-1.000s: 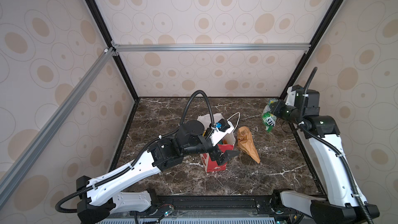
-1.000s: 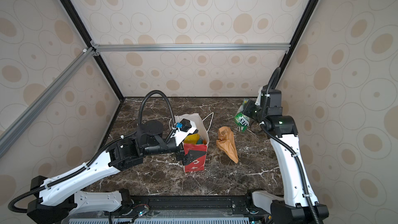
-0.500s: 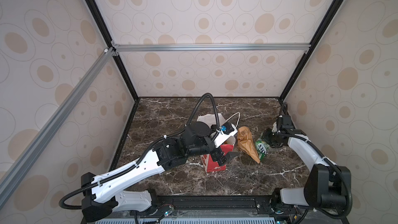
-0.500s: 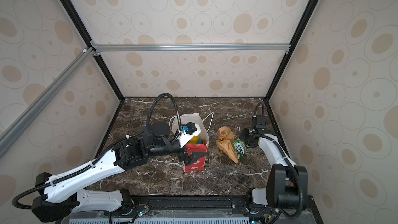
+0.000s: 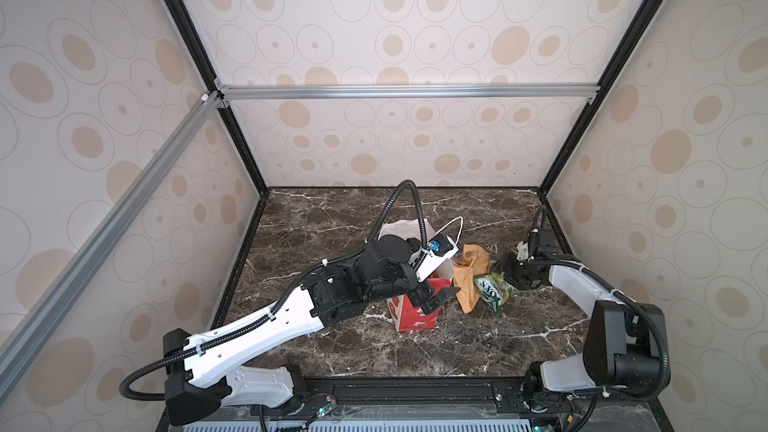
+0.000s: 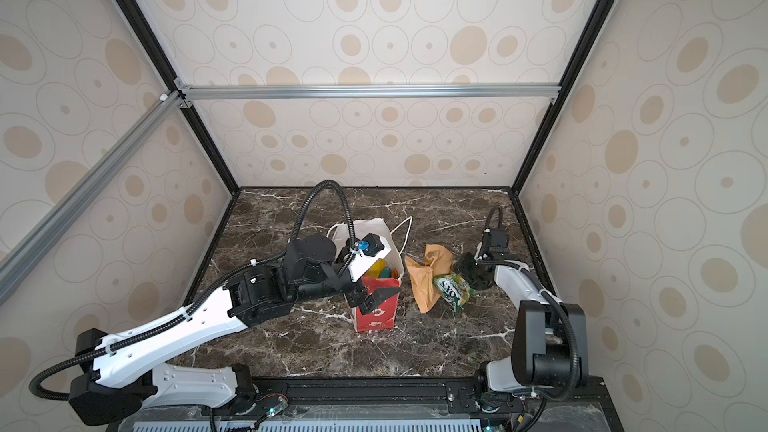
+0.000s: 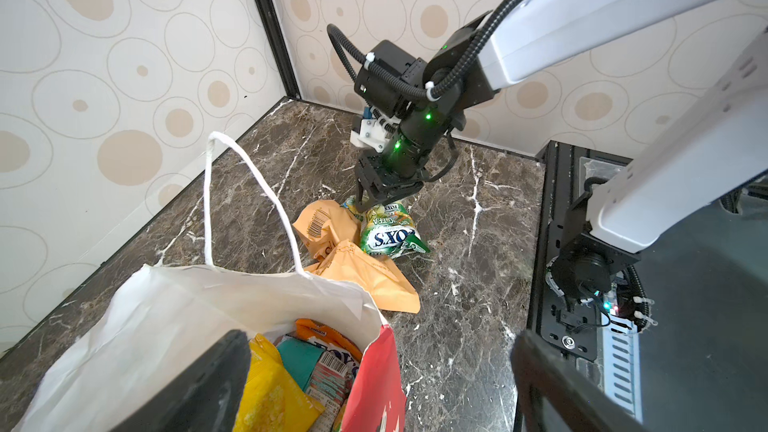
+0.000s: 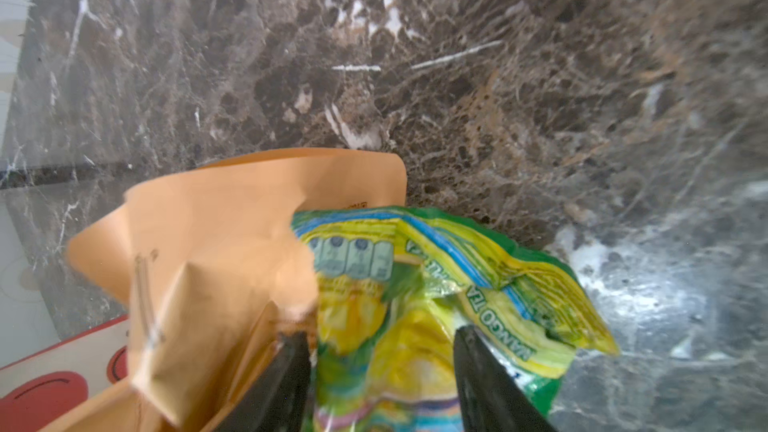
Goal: Take the snacks out of the paper bag
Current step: 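Open the right gripper to release the green packet on the table, then raise the right gripper and bring it back over the bag opening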
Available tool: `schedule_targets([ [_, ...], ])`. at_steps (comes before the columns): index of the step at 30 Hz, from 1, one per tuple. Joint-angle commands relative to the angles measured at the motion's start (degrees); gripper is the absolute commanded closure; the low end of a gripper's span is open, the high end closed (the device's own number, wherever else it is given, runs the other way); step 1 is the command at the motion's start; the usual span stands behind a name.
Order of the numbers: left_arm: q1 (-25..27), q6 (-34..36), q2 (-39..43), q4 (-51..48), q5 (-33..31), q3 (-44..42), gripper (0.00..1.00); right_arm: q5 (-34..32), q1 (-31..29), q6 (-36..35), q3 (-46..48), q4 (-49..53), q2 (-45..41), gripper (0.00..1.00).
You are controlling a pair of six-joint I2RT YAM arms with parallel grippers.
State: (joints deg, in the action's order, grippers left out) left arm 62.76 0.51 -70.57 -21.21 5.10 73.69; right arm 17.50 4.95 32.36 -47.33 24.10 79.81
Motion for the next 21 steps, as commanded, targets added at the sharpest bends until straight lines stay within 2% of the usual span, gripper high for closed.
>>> schedule_targets([
  [1, 0.5, 1.2, 0.7, 1.9, -1.9, 2.4, 0.02, -0.8, 0.2, -0.4, -1.4, 4.1, -6.3, 0.28],
  [4, 0.4, 1.1, 1.6, 2.9, -3.8, 2.2, 0.02, 0.6, 0.1, -1.0, -3.6, 6.2, -11.5, 0.21],
  [9, 0.4, 0.5, 3.6, 4.2, -7.1, 2.1, 0.02, 3.1, -1.3, -0.8, -10.0, 9.9, -18.8, 0.16],
  [14, 0.2, -1.3, 5.5, 4.1, -14.1, 1.6, 0.02, 4.1, -6.2, -2.1, -19.2, 13.9, -21.8, 0.01],
  [17, -1.2, -3.6, 6.7, 3.4, -18.1, 1.5, 0.03, 6.1, -9.2, -2.1, -25.6, 15.2, -21.6, 0.0],
  [21, -5.2, -7.5, 7.8, 1.7, -19.5, 1.7, 0.03, 6.2, -14.9, -1.9, -33.6, 15.8, -19.5, 0.0],
])
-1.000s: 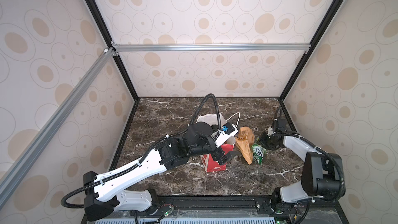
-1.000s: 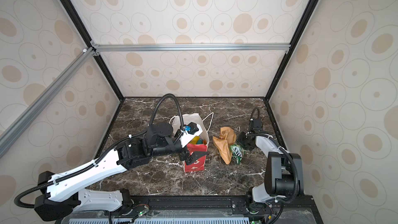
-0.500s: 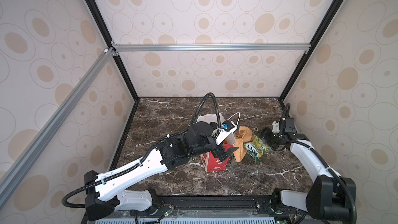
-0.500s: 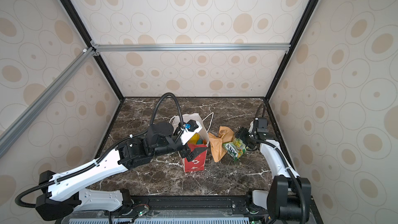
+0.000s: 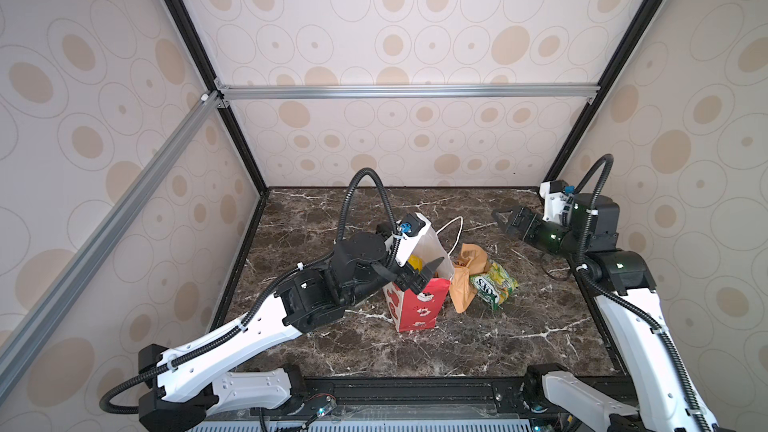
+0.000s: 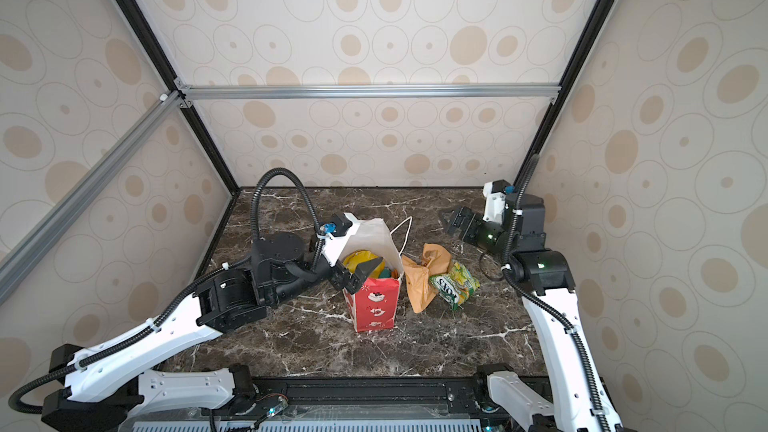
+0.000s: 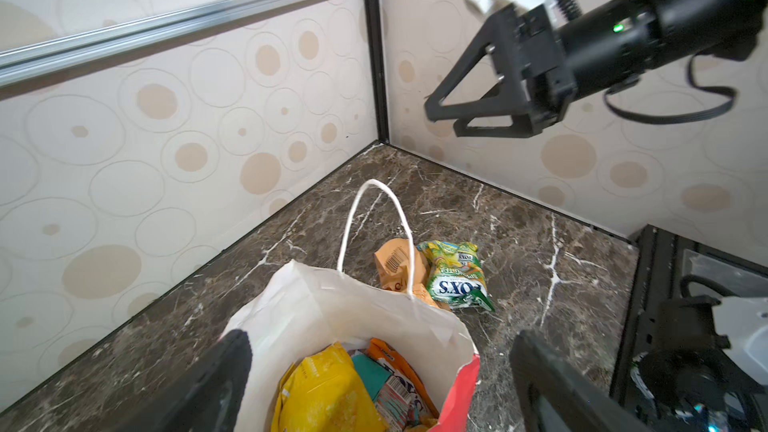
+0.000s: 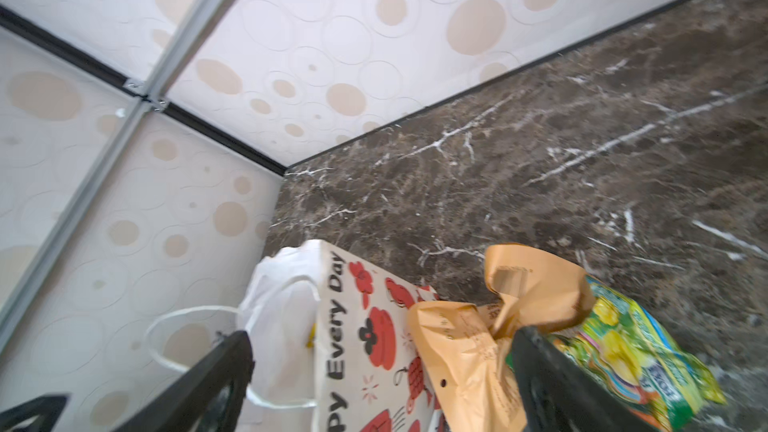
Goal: Take the snacks out of the paper bag
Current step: 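Raise the right gripper and bring it back over the bag opening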
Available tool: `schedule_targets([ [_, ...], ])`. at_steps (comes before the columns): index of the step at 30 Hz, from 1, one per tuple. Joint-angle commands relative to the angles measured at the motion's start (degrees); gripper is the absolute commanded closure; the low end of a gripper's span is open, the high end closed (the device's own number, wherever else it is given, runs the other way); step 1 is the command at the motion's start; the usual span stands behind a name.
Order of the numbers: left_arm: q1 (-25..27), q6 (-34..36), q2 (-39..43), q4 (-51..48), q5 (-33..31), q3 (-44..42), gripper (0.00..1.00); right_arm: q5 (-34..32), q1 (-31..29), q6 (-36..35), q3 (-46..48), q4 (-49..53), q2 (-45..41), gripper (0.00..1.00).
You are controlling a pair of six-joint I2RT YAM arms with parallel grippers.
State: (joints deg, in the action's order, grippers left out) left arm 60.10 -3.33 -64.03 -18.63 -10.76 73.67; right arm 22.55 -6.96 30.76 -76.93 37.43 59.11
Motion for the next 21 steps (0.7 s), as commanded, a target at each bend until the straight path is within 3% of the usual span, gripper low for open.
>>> schedule_targets([
  [1, -4.0, -4.5, 1.4, -1.6, -3.2, 2.0, 0.03, 0.8, -5.0, -0.8, -6.5, 3.2, 2.4, 0.0],
  [7, -13.3, -8.6, 1.5, -6.2, 0.9, 2.5, 0.03, -3.5, -19.6, -4.9, -22.9, 10.4, 13.0, 0.01],
  [12, -19.5, -10.4, 0.7, -7.8, 7.0, 1.3, 0.1, -8.9, -28.9, -8.7, -35.8, 18.3, 23.4, 0.16],
  [16, -21.6, -10.5, 0.5, -7.2, 8.2, -1.0, 0.22, -15.6, -35.5, -10.3, -44.2, 25.0, 31.7, 0.21],
  [21, -23.0, -10.2, 1.6, -6.5, 9.2, -3.4, 0.51, -24.9, -40.7, -9.8, -45.8, 28.2, 36.9, 0.21],
])
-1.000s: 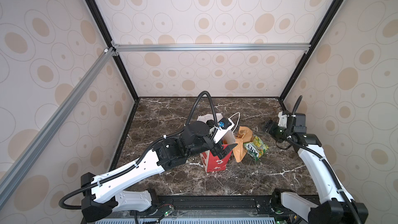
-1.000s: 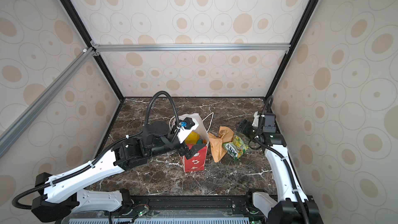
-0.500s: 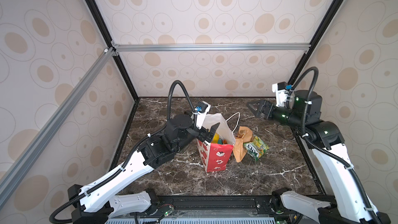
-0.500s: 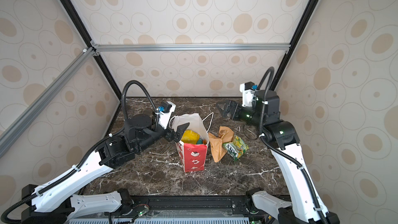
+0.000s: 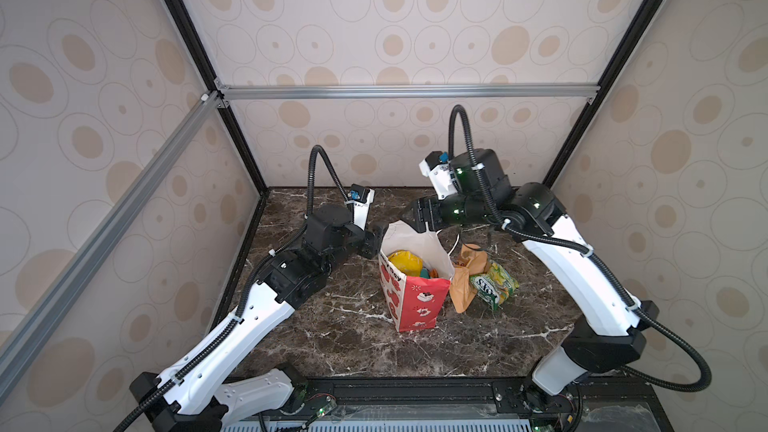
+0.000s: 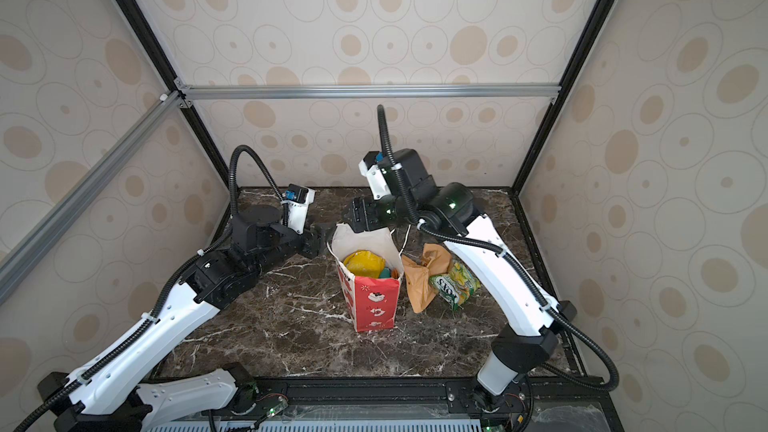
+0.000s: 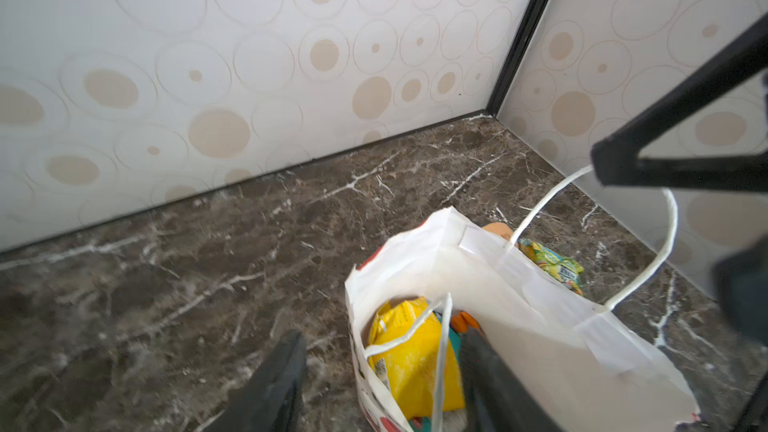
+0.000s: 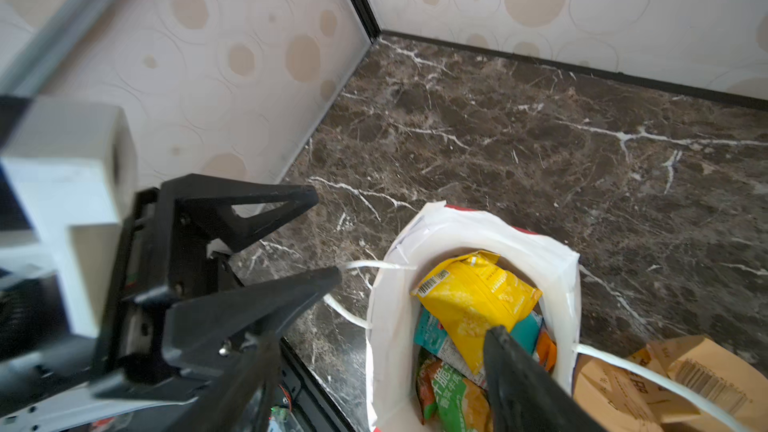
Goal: Take the snacks out of the paper bag
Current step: 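Raise the right gripper and bring it back over the bag opening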
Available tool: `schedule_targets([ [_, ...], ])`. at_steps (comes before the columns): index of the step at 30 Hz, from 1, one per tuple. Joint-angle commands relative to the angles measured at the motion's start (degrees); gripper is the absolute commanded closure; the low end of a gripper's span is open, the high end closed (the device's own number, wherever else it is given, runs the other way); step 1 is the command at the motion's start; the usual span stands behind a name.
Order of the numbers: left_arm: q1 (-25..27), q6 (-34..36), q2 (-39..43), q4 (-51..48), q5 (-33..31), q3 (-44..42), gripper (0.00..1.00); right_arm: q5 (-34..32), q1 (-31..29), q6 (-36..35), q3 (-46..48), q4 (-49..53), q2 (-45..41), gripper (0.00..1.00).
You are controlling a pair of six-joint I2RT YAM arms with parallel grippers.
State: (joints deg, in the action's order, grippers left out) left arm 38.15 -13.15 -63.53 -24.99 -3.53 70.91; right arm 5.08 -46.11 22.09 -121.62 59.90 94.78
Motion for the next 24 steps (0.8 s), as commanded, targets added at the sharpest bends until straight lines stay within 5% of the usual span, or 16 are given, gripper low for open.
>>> schedule_targets([
  [1, -1.3, -0.4, 1.3, 0.0, 3.0, -1.1, 0.53, -8.7, -2.0, -0.8, -0.4, 5.8, 1.8, 0.21],
  [6, -1.6, -0.1, 1.6, 0.9, 9.9, -3.3, 0.53, -10.4, -2.3, 0.0, 3.5, 5.1, 2.9, 0.22],
  [15, -1.9, -1.8, 3.1, 0.4, 9.3, -5.7, 0.92, -10.8, -2.3, 1.2, 10.6, 1.5, 5.2, 0.27],
  [24, -2.0, -2.7, 5.7, -0.6, 6.2, -7.8, 0.96, -8.3, -2.3, 0.8, 13.2, 1.0, 10.6, 0.4],
])
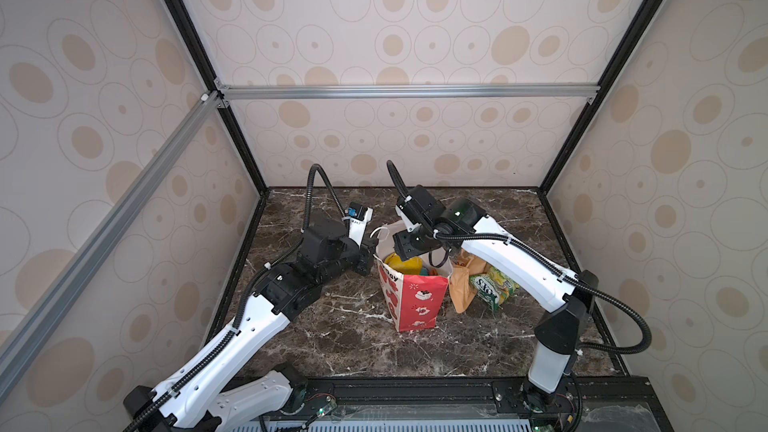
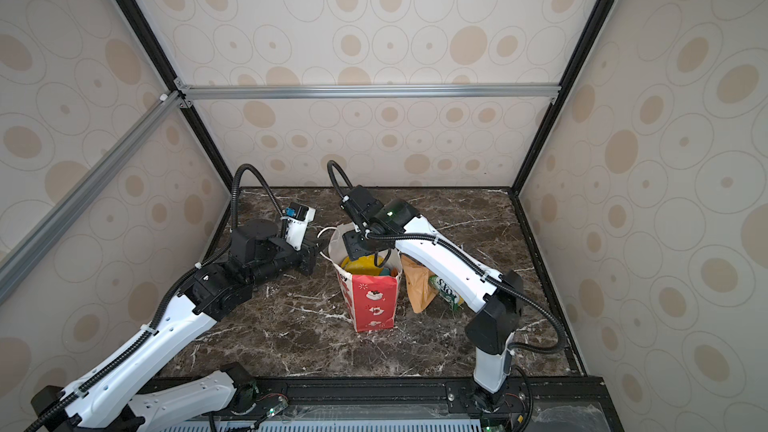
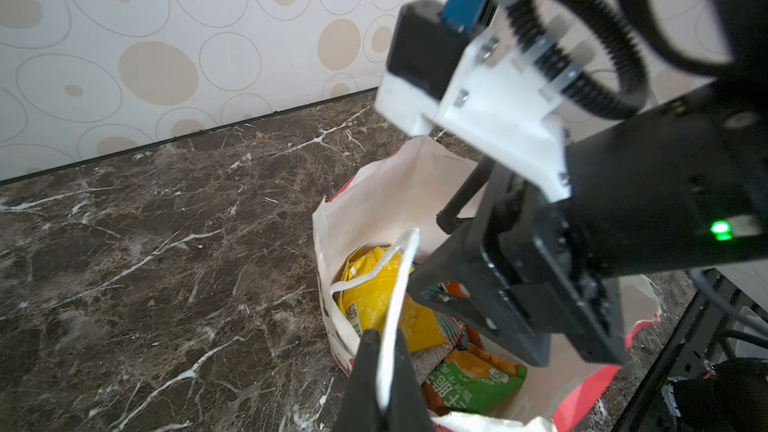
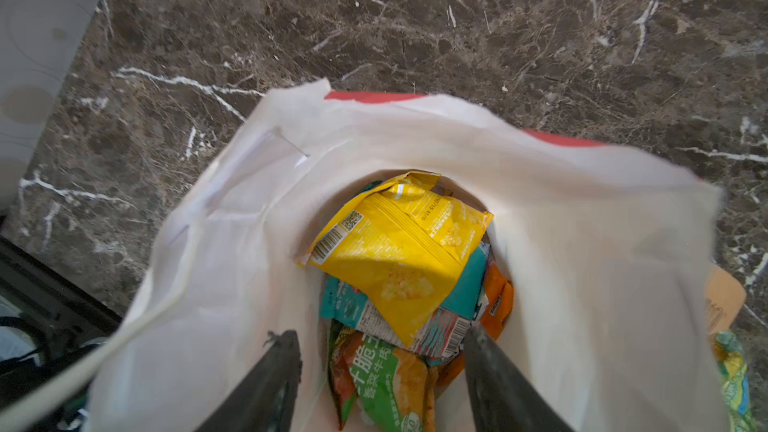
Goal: Take the snacks out of the paper bag
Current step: 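Raise the right gripper and bring it back over the bag opening, then lower the right gripper into the bag and close it on the yellow packet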
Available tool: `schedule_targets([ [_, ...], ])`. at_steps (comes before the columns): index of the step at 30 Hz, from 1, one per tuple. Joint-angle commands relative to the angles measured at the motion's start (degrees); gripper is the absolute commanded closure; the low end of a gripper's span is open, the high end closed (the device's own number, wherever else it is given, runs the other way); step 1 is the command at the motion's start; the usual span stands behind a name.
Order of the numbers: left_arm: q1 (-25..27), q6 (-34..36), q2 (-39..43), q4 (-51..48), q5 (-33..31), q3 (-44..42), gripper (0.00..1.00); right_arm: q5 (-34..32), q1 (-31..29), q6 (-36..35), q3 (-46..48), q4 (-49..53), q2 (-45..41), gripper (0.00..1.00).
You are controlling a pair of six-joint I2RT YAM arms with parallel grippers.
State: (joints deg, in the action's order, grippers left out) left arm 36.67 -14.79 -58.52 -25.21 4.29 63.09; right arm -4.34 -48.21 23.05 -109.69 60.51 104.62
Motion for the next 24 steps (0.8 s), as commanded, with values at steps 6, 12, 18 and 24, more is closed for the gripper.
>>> schedule_targets([
  [6, -0.5, -1.5, 0.7, 0.1, -2.4, -0.4, 0.96, 4.8, -0.2, -1.6, 8.9, -2.4, -0.4, 0.49],
  [12, -0.5, -1.3, 0.6, 0.3, -2.7, 0.0, 0.96, 6.8, -0.2, -1.4, 13.6, -4.0, -0.8, 0.5],
  [18, -0.5, -1.5, 0.4, 0.7, -2.0, 0.3, 0.97, 6.4, -0.2, 0.0, 13.3, -4.7, 2.1, 0.44],
  [24, -0.5, -1.5, 0.6, 0.0, -2.6, 1.0, 0.97, 4.2, -0.2, 1.1, 15.1, -7.1, 4.4, 0.31],
])
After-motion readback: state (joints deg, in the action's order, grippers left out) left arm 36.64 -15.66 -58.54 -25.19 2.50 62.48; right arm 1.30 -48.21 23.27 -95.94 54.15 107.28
